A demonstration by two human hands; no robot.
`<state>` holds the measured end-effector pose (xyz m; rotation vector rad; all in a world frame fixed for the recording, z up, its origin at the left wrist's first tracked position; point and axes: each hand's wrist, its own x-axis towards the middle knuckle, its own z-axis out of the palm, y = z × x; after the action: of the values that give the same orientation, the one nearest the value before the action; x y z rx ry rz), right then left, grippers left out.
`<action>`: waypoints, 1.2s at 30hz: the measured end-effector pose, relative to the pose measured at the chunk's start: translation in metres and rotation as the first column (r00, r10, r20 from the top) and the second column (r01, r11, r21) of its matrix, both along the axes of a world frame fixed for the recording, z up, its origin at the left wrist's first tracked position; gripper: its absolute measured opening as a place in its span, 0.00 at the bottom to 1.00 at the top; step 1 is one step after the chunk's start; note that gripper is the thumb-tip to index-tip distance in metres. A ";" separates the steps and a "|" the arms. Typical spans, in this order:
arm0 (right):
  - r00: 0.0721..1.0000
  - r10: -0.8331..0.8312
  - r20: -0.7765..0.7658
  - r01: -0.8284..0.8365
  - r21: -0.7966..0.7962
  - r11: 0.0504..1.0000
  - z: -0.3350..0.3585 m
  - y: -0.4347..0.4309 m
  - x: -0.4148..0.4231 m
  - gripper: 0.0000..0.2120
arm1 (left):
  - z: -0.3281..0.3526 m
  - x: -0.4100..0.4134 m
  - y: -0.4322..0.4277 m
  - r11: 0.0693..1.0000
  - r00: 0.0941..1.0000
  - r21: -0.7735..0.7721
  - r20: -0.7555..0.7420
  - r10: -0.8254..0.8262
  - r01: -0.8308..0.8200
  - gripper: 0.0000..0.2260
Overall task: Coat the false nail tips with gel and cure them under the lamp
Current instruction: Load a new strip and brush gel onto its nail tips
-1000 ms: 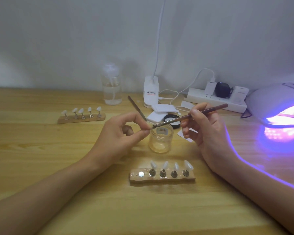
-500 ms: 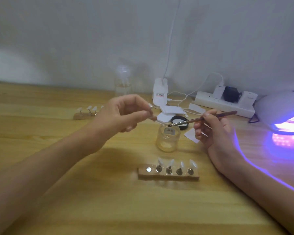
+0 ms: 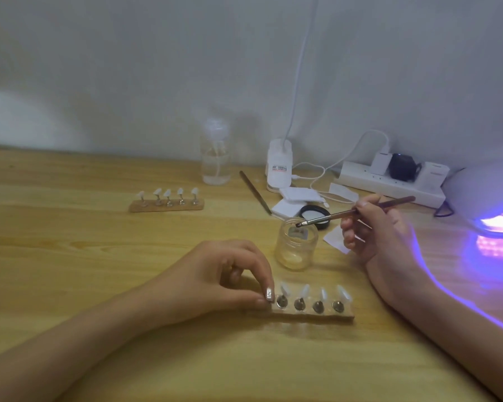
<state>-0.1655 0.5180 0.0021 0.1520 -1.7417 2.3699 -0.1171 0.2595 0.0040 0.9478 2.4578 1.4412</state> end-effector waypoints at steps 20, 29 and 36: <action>1.000 0.004 0.006 -0.004 0.003 1.000 0.000 -0.001 0.000 0.08 | -0.009 0.022 0.021 0.961 0.965 -0.149 -0.157 0.210 -0.234 0.13; 1.000 0.009 0.022 -0.009 -0.013 1.000 -0.001 0.000 0.000 0.07 | -0.003 0.027 0.017 0.964 0.963 -0.110 -0.150 0.223 -0.240 0.07; 1.000 0.006 0.002 -0.006 -0.033 0.999 -0.002 0.002 0.000 0.07 | -0.003 0.030 0.015 0.961 0.957 -0.105 -0.167 0.237 -0.256 0.09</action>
<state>-0.1657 0.5197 0.0000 0.1502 -1.7052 2.4026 -0.0874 0.2744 0.0012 0.7745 2.8291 1.3035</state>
